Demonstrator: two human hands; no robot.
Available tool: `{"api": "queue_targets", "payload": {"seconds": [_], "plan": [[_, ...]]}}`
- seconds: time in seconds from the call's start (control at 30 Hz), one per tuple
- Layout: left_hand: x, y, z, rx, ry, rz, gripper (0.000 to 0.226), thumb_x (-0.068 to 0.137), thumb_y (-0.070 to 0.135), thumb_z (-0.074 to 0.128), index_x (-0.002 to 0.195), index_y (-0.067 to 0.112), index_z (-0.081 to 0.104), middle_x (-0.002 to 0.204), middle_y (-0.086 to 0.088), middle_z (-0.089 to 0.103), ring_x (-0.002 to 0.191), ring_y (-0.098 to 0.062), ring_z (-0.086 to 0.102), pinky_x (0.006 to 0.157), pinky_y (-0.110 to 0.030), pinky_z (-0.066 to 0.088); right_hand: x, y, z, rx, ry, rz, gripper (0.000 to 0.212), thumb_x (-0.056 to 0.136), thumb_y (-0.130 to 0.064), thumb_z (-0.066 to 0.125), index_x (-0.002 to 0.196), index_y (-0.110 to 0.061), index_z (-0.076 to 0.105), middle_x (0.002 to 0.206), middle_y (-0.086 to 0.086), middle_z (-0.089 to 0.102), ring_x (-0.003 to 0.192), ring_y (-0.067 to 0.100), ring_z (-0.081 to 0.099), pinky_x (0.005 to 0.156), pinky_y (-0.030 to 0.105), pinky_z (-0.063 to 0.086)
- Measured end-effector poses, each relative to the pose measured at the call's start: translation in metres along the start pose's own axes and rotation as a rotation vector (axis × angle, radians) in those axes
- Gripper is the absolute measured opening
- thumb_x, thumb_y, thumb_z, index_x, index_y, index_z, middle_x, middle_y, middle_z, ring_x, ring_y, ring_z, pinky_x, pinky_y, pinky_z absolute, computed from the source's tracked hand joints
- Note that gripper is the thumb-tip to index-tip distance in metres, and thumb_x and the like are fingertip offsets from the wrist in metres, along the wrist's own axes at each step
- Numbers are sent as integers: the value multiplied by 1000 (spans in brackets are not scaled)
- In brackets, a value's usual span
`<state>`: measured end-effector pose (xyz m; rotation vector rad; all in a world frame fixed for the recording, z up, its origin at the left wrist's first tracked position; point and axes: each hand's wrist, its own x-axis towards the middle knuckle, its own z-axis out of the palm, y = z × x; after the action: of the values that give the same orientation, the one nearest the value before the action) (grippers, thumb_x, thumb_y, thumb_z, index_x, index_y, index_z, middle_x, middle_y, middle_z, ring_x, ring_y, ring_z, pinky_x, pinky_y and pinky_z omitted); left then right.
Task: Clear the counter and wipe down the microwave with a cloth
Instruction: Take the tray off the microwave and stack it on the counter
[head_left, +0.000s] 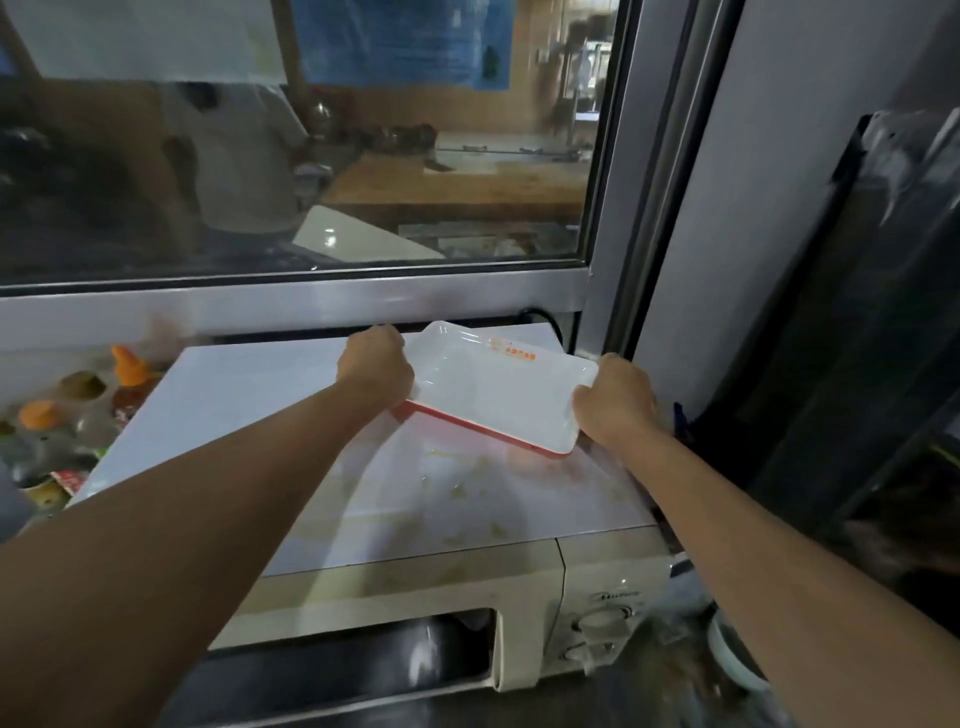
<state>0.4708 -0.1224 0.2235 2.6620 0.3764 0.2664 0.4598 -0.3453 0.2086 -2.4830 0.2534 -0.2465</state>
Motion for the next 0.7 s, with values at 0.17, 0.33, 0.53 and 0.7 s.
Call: {"api": "queue_targets", "payload": {"seconds": [0.17,0.33,0.53,0.7], "plan": [[-11,-2,-15,6,8,15,26,82,1,55,104,5,67,107,-9,67,100,-26,60,76,-27,44,-3,-4,-7,21,11,-3,27,84,0,47,109,-1,54,115,18,60,102,35,57,70,28,38],[-39,-10,-33,-104,16,29,26,74,-3,57,95,7,68,98,-9,69,86,-23,58,71,-24,43,-28,-10,-29,74,56,-29,28,83,-1,45,110,-3,55,114,16,60,100,33,56,71,28,38],[-94,-18,-56,-220,27,66,49,70,-2,70,117,12,62,103,-6,67,78,-17,53,66,-23,41,-98,-9,-67,77,124,-27,31,84,-1,46,114,-3,53,115,17,61,104,34,57,79,29,44],[-161,-32,-66,-292,-26,166,42,79,-2,57,119,11,61,107,-8,66,80,-17,54,69,-21,42,-178,6,-88,76,162,34,30,85,1,45,113,-2,53,115,17,60,101,33,57,77,32,45]]}}
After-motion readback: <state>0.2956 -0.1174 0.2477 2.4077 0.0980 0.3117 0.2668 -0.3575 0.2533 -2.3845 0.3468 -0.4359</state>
